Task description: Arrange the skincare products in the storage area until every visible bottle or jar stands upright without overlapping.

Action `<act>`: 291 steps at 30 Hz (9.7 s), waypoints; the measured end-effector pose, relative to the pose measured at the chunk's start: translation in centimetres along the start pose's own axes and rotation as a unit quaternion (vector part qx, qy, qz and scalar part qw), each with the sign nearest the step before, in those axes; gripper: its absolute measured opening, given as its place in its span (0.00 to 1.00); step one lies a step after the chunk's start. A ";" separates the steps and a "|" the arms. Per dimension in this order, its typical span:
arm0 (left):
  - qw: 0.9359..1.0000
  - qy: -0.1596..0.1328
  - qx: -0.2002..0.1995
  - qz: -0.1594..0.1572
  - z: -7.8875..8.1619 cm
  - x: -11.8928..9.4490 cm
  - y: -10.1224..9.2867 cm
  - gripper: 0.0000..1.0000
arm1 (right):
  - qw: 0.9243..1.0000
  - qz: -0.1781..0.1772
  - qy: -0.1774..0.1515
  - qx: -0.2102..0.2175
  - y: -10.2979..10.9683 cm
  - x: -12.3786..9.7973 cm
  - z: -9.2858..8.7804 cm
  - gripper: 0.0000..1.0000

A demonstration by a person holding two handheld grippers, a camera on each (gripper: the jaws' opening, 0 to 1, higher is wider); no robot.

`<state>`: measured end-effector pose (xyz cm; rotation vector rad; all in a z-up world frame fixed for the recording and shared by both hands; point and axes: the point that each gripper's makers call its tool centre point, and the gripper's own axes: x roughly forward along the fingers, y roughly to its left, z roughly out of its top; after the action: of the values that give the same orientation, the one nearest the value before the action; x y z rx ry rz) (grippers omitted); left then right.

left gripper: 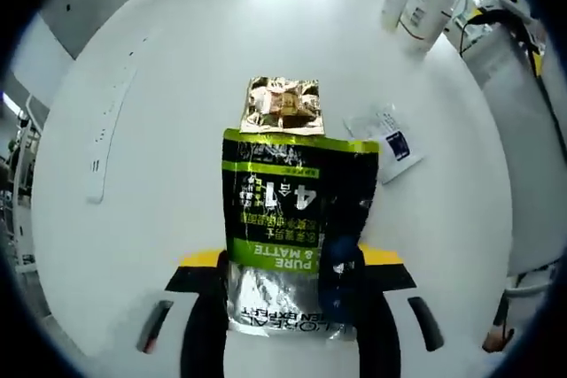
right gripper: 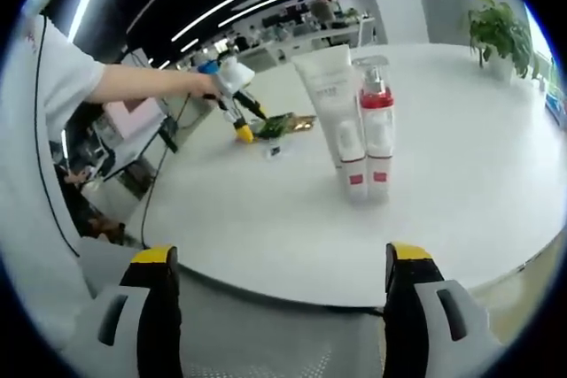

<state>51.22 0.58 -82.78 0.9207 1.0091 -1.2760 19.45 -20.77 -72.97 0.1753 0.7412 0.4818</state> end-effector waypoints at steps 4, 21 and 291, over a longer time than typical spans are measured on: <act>1.000 -0.010 -0.022 0.011 0.3 -0.1 -0.3 0.33 | 1.000 0.001 0.001 0.001 0.1 0.0 0.0 0.95; 0.989 -0.035 -0.132 0.058 -0.7 -2.0 -1.4 0.19 | 1.000 0.017 0.002 0.002 0.5 -0.4 1.2 0.87; 0.599 -0.774 -0.198 -0.057 13.8 -42.3 -32.3 0.01 | 0.813 0.481 -0.322 0.059 21.1 -11.1 21.4 0.44</act>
<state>19.32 -2.15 -38.07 -0.7240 -0.1493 -1.2806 19.46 -7.28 -43.95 0.8135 -0.0570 1.2640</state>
